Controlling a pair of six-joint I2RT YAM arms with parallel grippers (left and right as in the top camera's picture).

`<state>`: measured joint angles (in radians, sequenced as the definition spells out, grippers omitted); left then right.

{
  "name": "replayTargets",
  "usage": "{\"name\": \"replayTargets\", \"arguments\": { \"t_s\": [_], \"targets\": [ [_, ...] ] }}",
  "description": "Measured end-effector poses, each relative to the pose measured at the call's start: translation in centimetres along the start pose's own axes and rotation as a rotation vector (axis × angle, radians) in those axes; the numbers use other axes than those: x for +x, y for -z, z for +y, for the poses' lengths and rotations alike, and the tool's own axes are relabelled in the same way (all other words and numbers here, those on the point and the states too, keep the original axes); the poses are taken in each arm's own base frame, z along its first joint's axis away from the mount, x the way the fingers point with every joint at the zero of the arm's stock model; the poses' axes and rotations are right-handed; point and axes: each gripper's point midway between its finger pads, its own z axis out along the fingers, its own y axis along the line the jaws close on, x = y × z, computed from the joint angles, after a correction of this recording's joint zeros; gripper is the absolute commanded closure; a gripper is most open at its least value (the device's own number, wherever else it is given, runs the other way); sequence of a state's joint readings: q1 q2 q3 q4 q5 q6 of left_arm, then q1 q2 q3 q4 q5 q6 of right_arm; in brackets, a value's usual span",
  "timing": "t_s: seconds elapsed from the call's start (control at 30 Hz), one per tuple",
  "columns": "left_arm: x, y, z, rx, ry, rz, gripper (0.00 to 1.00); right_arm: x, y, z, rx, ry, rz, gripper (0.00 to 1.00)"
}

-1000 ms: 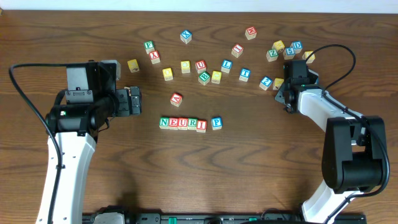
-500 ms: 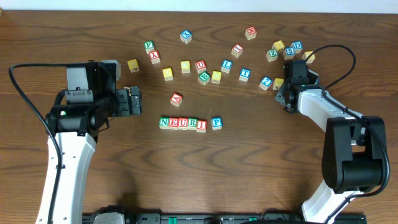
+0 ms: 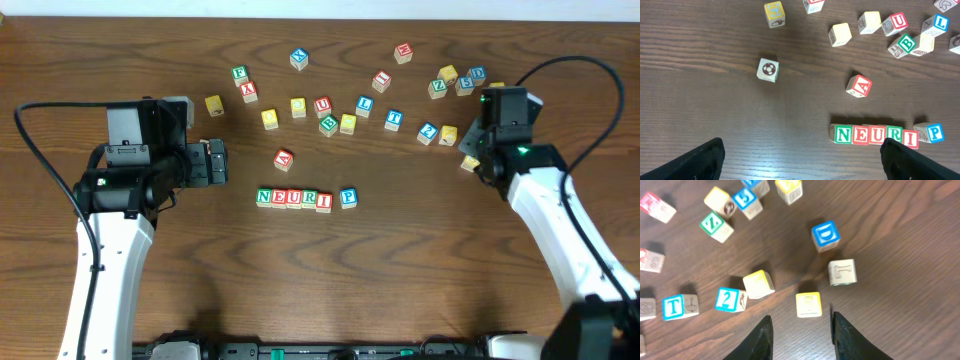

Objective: Spell out NEURIPS
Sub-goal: 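Lower the right gripper around the yellow S block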

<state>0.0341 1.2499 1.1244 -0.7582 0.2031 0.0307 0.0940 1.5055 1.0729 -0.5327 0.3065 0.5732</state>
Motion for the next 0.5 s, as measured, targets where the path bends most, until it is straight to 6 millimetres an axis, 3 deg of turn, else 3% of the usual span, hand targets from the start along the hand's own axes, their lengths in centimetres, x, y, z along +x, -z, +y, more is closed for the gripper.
{"name": "replayTargets", "arguments": {
  "t_s": [0.1, 0.23, 0.5],
  "targets": [
    [0.0, 0.0, 0.0, 0.000, 0.000, 0.000, 0.02, -0.7, 1.1, -0.3, 0.003, -0.006, -0.026, 0.64],
    [0.0, 0.0, 0.0, 0.000, 0.000, 0.000, 0.02, -0.2, 0.2, -0.5, 0.024, 0.007, -0.008, 0.59],
    [0.0, 0.0, 0.0, 0.000, 0.000, 0.000, 0.02, 3.0, -5.8, -0.3, 0.089, 0.049, 0.090, 0.53]
  ]
}}
